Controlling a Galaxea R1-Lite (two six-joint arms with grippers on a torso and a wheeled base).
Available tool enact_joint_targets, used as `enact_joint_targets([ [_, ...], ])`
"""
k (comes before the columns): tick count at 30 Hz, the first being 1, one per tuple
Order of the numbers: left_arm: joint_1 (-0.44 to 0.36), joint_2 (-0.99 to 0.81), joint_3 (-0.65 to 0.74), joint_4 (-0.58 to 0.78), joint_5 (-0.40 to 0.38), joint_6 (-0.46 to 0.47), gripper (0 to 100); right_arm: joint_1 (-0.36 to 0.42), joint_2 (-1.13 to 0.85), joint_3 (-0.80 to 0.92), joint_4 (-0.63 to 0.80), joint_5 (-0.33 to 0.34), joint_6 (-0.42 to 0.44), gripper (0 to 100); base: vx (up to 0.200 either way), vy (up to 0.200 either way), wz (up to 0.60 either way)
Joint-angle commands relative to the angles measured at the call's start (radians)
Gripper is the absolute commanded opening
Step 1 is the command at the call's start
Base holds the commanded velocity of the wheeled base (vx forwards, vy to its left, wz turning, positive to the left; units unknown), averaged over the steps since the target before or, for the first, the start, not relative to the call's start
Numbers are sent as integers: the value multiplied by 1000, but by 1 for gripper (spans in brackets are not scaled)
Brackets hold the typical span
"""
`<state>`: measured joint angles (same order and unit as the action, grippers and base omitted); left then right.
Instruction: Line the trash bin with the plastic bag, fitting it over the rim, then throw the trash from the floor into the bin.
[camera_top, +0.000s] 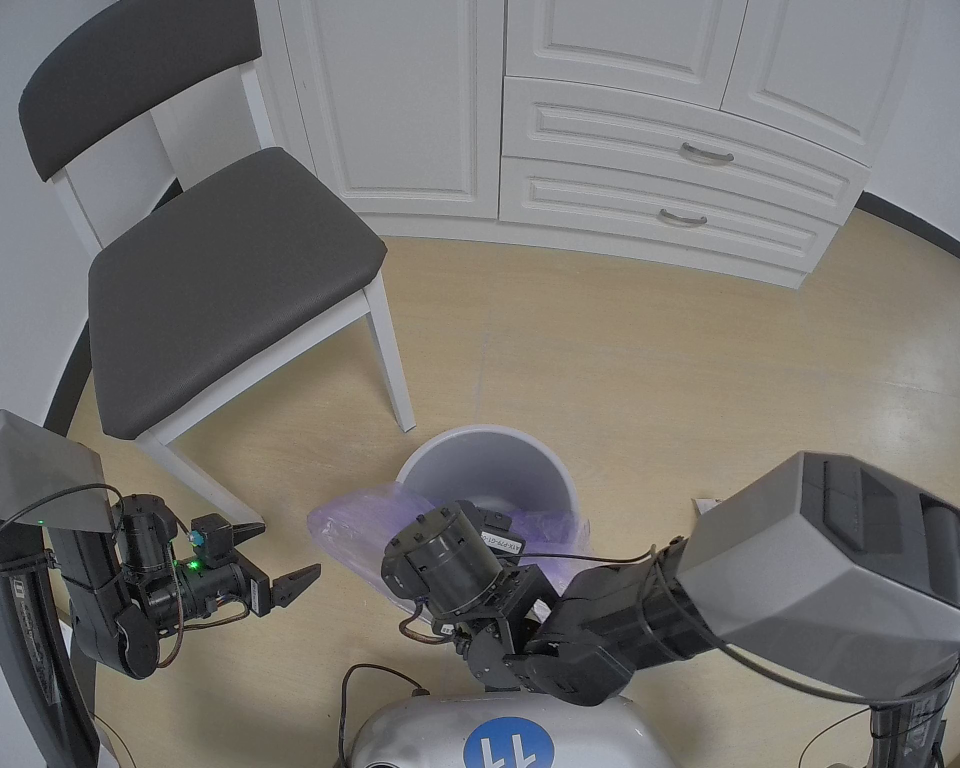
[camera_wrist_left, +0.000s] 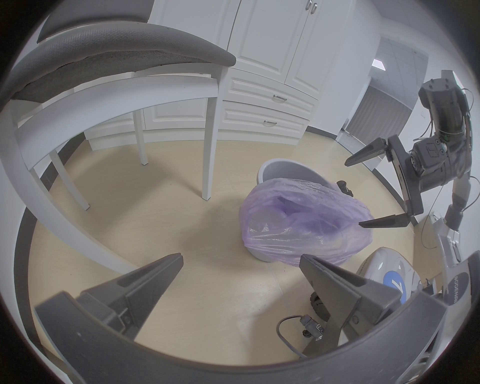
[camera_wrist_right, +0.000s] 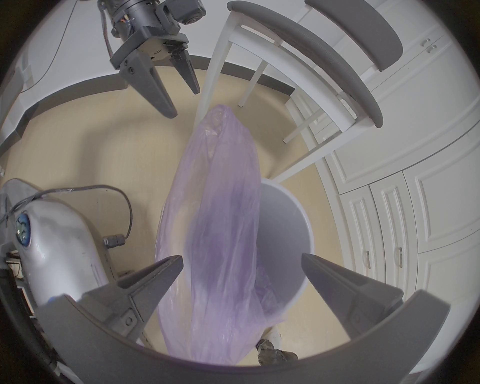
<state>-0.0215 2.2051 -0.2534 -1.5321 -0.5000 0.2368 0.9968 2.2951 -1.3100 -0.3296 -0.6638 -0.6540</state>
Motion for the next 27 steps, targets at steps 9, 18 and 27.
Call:
enact_joint_targets([
  [9,6,2,-3,0,0,-1,100,-37,99,-103,1,1,-3,100,0,0,0],
  [18,6,7,-3,0,0,1,100,-61,89,-149,1,1,-7,0,0,0,0],
  [27,6,10,-4,0,0,2,100,-83,87,-236,58,1,-9,0,0,0,0],
])
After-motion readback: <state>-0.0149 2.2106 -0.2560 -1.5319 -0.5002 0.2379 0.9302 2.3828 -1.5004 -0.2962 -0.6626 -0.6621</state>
